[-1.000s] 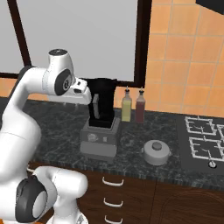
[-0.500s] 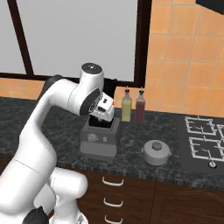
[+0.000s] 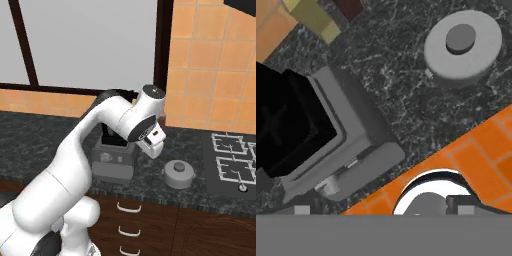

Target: Close the lid blender by securely placing the lid on top.

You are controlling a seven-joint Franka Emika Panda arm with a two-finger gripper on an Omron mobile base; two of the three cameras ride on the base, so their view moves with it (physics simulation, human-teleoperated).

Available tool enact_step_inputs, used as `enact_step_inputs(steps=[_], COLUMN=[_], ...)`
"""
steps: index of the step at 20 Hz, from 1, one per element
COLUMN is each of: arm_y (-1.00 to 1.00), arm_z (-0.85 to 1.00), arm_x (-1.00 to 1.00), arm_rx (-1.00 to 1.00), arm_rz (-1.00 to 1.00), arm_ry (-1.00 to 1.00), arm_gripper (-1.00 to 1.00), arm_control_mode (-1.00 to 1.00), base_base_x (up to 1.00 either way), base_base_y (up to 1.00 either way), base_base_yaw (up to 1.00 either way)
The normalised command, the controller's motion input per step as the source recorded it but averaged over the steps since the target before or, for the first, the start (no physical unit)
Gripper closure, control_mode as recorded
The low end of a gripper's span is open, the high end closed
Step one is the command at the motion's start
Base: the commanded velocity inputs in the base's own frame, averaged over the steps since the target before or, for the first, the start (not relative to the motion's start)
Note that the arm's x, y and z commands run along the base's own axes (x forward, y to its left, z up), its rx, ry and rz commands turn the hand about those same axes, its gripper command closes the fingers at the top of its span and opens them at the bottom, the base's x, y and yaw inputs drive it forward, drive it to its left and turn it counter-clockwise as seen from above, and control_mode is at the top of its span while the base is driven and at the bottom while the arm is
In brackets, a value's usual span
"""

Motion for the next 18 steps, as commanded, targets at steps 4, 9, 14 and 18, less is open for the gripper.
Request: enact_step_inputs(steps=[4, 9, 14, 18], arm_y=[-1.0, -0.98, -0.87, -0.34], arm_z=[-0.43, -0.55, -0.45, -0.3], arm_x=[0.12, 0.18, 0.41, 0.66], arm_rx=[0.2, 0.19, 0.2, 0.13], arm_rz=[-0.41, -0.35, -0.2, -0.06], arm_ry=[0.12, 0.08, 0.14, 0.14], arm_gripper=[-1.0, -1.0, -1.0, -1.0], arm_control_mode=[-1.0, -1.0, -1.0, -1.0], base_base_x=[0.0, 0.0, 0.0, 0.0], base_base_y=[0.0, 0.0, 0.0, 0.0], base_base_yaw=[0.0, 0.0, 0.0, 0.0])
